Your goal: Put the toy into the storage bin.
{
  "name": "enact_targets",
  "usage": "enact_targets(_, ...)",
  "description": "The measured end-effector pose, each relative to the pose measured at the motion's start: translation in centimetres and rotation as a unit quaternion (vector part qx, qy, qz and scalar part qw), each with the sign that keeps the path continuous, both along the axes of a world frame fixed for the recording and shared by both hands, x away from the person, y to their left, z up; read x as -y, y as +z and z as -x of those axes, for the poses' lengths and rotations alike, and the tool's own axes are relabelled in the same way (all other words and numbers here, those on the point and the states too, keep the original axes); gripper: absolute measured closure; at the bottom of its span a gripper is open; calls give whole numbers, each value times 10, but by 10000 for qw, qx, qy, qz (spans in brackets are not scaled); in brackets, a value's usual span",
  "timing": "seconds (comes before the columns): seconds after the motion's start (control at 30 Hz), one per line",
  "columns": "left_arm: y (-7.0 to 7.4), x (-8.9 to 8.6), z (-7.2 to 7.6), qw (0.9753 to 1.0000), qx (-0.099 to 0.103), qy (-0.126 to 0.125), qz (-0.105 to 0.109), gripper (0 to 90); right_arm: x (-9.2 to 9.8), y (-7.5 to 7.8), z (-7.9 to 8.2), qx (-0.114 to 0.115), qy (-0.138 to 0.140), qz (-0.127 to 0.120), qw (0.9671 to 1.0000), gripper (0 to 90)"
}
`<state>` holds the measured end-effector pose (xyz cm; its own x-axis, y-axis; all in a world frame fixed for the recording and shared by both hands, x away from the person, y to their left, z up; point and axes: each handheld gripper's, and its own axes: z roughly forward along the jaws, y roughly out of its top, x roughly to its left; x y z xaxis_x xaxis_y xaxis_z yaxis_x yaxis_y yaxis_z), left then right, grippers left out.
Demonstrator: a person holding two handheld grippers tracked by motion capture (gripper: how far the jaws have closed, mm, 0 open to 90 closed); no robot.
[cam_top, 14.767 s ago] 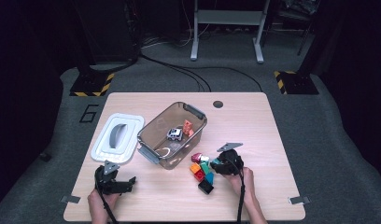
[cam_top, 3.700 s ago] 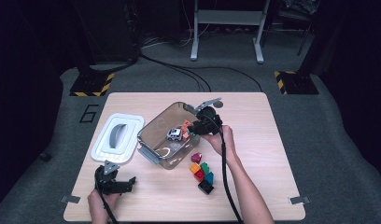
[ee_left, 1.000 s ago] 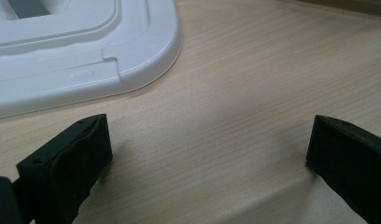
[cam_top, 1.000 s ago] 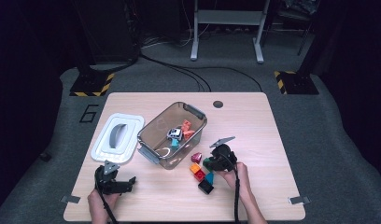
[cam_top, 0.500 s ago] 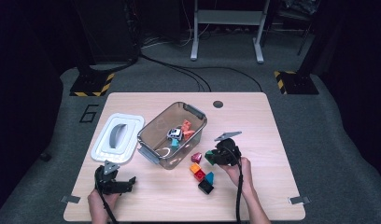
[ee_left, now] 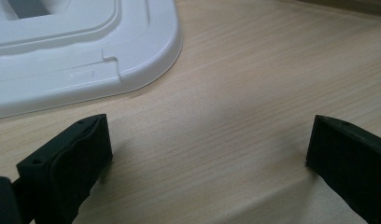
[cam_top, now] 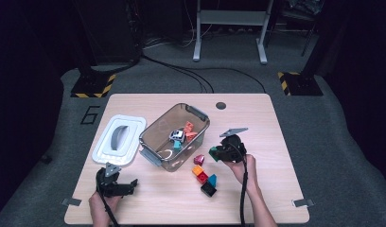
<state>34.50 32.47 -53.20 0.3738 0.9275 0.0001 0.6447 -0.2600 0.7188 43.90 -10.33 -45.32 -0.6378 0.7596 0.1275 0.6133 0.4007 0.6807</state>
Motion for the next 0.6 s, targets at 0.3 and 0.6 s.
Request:
enact_targets(0.3, 0, -1, 0, 10000, -12, -43, -37, 0, 6, 11, -4, 78, -111, -88, 9999, 662)
enact_targets(0.6, 1, -1, 0, 10000, -18, -45, -37, 0, 12, 24, -11, 186, -166, -165, 9996, 663)
